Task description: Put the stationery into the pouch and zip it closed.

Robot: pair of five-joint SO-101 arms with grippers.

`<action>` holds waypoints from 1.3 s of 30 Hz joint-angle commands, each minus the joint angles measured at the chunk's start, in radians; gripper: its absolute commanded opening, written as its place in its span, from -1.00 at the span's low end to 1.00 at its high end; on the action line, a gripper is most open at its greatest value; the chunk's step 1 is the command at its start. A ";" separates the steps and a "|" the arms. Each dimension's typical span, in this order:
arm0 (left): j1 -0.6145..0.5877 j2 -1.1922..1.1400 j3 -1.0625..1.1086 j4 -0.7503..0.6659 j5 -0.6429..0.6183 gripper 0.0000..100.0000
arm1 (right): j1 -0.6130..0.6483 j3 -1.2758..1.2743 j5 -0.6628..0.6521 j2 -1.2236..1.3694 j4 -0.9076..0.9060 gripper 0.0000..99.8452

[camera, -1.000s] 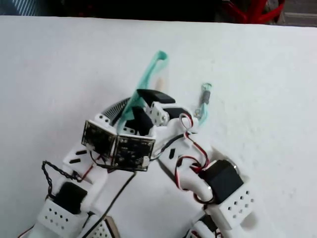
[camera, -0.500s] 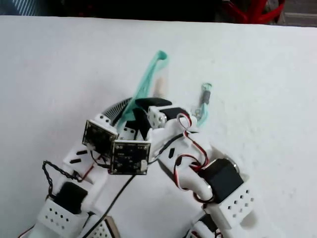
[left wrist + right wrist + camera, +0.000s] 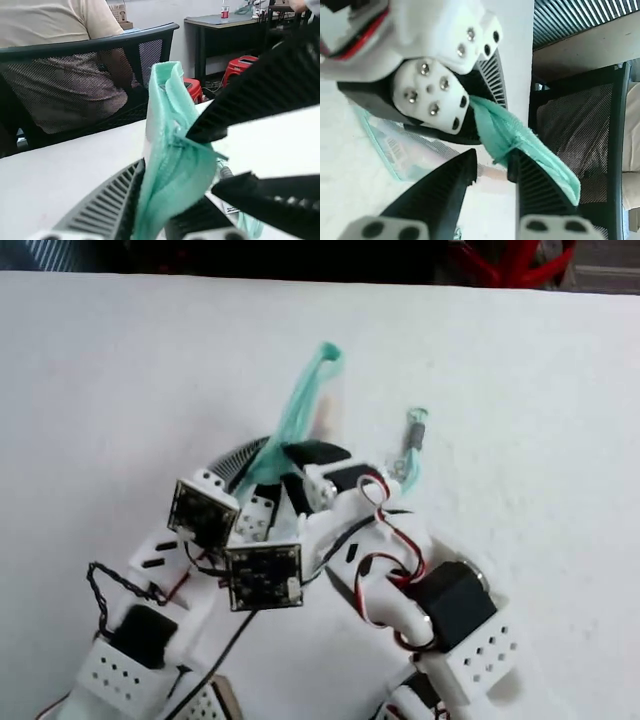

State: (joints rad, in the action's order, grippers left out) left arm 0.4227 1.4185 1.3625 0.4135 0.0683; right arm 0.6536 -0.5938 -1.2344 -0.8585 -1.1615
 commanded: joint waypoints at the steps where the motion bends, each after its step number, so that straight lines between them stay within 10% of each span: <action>1: 0.019 -0.031 -0.002 -0.005 -0.009 -0.95 | -0.027 -0.029 -0.011 0.079 -0.027 -0.93; 39: 0.021 -0.031 0.000 -0.005 -0.009 -0.95 | 0.105 0.216 0.282 0.073 -0.084 -0.79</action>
State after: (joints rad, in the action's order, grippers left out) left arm 0.4242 1.4185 1.3625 0.4166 0.0683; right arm 0.7288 -0.3836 -0.9812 -0.7956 -1.2198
